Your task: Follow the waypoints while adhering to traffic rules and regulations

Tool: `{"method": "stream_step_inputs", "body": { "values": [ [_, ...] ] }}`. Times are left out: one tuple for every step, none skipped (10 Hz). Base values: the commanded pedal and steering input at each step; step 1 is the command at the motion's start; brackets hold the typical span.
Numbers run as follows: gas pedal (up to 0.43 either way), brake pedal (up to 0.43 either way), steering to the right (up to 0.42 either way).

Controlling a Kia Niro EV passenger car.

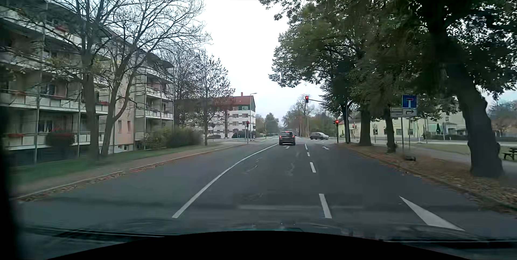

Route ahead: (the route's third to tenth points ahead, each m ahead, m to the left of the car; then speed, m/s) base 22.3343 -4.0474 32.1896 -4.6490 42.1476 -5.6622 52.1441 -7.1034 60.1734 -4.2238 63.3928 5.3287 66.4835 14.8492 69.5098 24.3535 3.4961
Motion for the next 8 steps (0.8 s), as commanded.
{"method": "stream_step_inputs", "body": {
  "values": [
    [0.047,0.0,-0.017],
    [0.047,0.0,-0.012],
    [0.047,0.0,-0.01],
    [0.047,0.0,-0.008],
    [0.047,0.0,-0.005],
    [0.047,0.0,-0.004],
    [0.047,0.0,-0.004],
    [0.047,0.0,-0.003]
  ]
}}
